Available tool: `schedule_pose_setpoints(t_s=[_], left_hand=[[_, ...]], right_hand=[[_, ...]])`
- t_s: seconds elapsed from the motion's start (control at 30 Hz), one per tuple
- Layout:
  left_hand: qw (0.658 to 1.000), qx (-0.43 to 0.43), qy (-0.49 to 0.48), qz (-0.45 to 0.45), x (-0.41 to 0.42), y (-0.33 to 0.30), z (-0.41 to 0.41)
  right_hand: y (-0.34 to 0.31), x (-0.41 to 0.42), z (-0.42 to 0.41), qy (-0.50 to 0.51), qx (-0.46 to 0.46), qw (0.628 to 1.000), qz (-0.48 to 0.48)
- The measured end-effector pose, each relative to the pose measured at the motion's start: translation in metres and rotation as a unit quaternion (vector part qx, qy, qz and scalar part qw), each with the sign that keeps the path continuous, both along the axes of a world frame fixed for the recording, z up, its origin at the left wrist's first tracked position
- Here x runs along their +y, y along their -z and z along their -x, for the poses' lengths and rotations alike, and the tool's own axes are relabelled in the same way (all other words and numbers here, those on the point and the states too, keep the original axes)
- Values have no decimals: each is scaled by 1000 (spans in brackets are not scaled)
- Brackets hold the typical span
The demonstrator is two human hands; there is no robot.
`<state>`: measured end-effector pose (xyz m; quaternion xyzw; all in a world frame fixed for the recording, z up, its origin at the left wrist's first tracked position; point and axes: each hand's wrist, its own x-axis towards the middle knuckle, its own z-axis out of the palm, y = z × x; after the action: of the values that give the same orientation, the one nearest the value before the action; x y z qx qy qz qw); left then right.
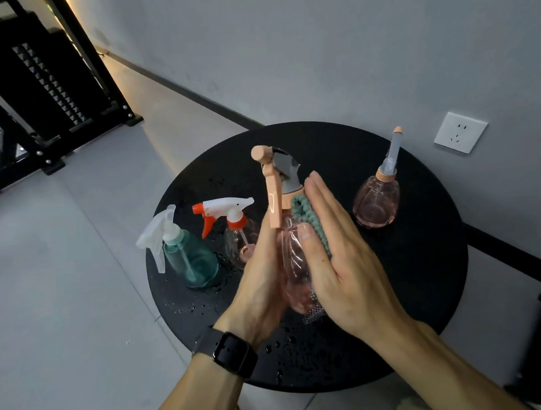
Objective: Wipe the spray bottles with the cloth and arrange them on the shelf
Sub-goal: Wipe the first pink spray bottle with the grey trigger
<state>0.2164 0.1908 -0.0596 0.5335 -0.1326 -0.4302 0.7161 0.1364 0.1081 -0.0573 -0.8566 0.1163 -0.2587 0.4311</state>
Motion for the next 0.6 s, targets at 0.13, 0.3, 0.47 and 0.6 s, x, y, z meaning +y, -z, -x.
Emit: schedule_pose_setpoints(t_s=[0.13,0.3,0.47,0.6], left_hand=[[999,-41,35,-1,-1,1,5],[999,-24,-32,-21,-1,3,2],[998,6,-63,-2,0,6,-7],[999,-29,-14,-4,-1,3,-5]], right_hand=[[-3,-10,-3,10,29,999,-29],[-1,-8,-3,-10,26,999,-27],[8,-2,-1,-1,1,1000,21],[12,-1,-2,9,-20,993,118]])
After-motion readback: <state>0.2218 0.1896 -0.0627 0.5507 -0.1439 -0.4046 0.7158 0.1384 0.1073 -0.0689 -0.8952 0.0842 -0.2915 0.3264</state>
